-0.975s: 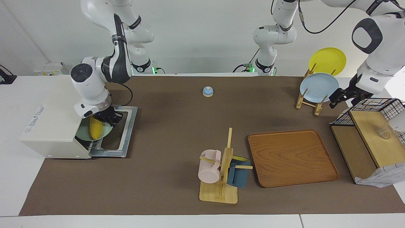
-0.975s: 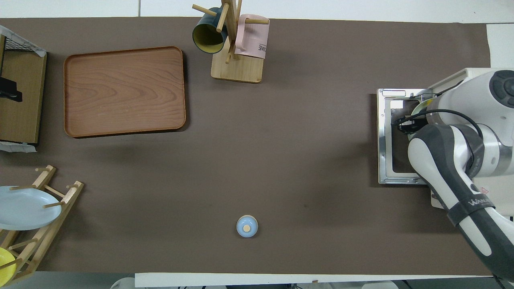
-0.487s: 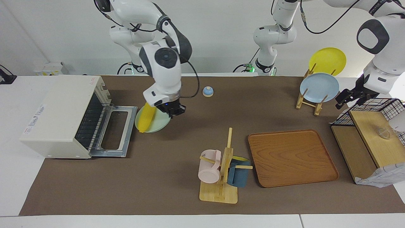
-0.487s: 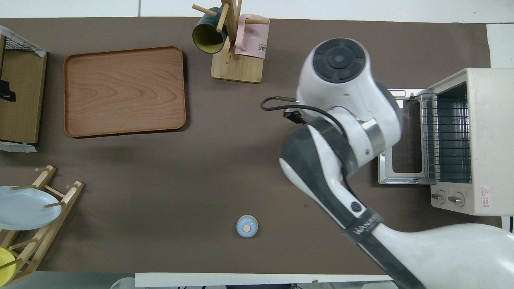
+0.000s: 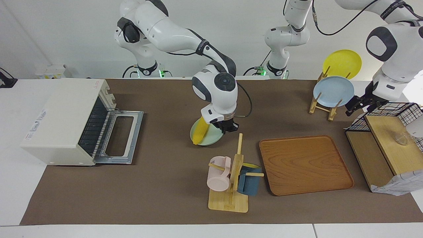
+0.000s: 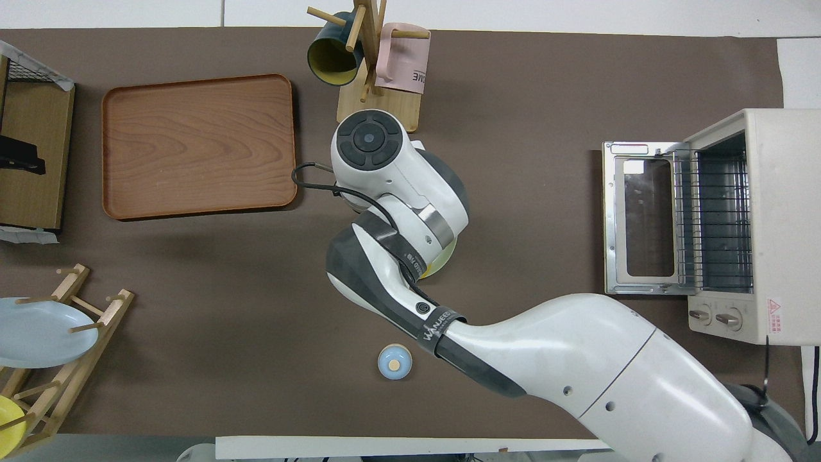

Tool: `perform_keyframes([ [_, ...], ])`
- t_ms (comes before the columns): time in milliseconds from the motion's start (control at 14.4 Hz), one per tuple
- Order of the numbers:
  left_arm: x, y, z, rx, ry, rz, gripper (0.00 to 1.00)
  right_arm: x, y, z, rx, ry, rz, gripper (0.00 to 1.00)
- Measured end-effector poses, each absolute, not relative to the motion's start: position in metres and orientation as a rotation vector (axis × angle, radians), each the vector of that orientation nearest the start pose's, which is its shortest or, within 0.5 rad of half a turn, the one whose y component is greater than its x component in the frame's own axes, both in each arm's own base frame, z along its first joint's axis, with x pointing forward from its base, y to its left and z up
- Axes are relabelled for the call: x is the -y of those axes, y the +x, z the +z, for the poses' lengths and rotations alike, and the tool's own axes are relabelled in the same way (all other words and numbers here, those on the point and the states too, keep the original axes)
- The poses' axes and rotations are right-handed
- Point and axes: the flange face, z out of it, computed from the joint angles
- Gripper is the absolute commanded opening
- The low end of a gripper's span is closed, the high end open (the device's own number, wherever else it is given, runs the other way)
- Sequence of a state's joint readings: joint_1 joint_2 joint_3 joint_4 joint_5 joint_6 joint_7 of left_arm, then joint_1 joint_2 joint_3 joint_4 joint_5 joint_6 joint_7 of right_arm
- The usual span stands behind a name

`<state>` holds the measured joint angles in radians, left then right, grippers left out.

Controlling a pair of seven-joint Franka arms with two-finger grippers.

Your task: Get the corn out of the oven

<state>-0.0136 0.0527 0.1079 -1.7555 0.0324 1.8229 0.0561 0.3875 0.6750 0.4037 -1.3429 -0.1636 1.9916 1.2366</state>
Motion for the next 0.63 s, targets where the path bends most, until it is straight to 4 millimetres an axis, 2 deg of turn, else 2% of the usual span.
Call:
perform_keyframes([
  [70,-0.053,0.577,0.523,0.038,-3.104,-0.015,1.0,-0.476,0.561,0.36,-0.75,-2.953,0.095,0.36],
  [209,-0.036,0.572,0.511,-0.007,-3.108,0.003,1.0,-0.495,0.556,0.371,-0.846,-2.897,0.074,0.46],
  [278,-0.02,0.57,0.504,-0.042,-3.109,0.02,1.0,-0.494,0.56,0.374,-0.879,-2.891,0.057,0.51],
  [418,0.028,0.565,0.484,-0.082,-3.108,0.037,1.0,-0.465,0.588,0.388,-0.905,-2.897,-0.019,0.52],
  [557,0.092,0.554,0.459,-0.12,-3.129,0.033,1.0,-0.409,0.612,0.424,-0.75,-3.015,-0.075,0.46],
  [627,0.135,0.544,0.444,-0.123,-3.153,0.014,1.0,-0.371,0.617,0.439,-0.638,-3.103,-0.063,0.43],
])
